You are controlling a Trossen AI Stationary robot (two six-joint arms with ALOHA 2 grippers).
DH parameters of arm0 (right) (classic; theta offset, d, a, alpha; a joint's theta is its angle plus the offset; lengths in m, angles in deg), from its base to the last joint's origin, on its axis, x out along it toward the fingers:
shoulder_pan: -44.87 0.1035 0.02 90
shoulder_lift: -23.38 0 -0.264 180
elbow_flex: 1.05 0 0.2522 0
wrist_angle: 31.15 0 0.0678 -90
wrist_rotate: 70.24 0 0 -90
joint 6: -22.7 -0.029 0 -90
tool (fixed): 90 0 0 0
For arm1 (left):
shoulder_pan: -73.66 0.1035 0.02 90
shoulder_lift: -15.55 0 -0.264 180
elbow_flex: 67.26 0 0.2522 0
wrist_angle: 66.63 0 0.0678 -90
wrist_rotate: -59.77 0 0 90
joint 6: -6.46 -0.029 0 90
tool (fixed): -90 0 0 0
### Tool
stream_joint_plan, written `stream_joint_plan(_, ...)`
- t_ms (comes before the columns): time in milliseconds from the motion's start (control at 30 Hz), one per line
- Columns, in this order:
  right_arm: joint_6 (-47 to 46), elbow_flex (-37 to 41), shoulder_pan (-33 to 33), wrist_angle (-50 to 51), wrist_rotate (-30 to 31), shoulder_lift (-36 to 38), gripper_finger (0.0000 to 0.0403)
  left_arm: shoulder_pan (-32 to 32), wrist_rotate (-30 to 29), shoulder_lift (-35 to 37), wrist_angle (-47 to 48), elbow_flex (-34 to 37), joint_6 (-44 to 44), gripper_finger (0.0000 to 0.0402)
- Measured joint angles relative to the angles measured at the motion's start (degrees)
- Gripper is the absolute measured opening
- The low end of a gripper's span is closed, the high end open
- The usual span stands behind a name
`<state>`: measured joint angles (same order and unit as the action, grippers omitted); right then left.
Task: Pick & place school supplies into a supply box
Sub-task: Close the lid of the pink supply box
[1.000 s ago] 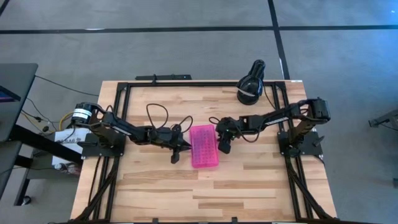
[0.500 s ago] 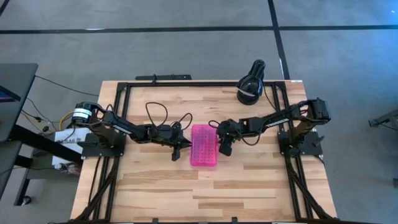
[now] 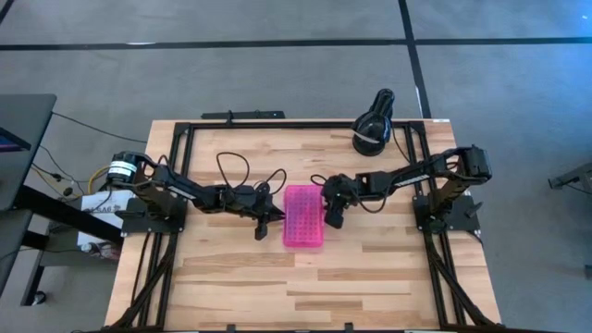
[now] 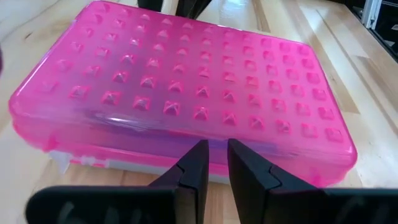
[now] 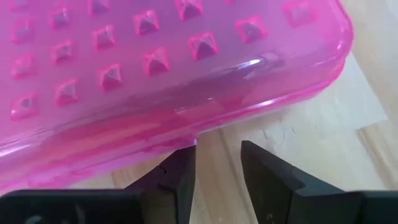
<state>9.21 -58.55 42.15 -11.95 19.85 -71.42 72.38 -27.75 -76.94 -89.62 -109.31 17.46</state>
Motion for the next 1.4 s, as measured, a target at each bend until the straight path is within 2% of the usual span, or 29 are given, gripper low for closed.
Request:
stream_joint_plan(500, -0.2, 0.0, -0.4, 1.8, -0.2, 0.0, 0.0122, 0.0, 0.7, 0.0, 0.0, 0.0, 0.0, 0.0054)
stream_joint_plan(700, -1.5, 0.0, -0.4, 4.4, -0.2, 0.0, 0.0122, 0.0, -0.9, 0.0, 0.2, 0.0, 0.0, 0.0054)
stream_joint_plan(1400, -1.4, 0.0, 2.6, 0.8, -1.7, 0.0, 0.0122, 0.0, -1.8, 0.1, 1.2, -0.1, -1.1, 0.0054)
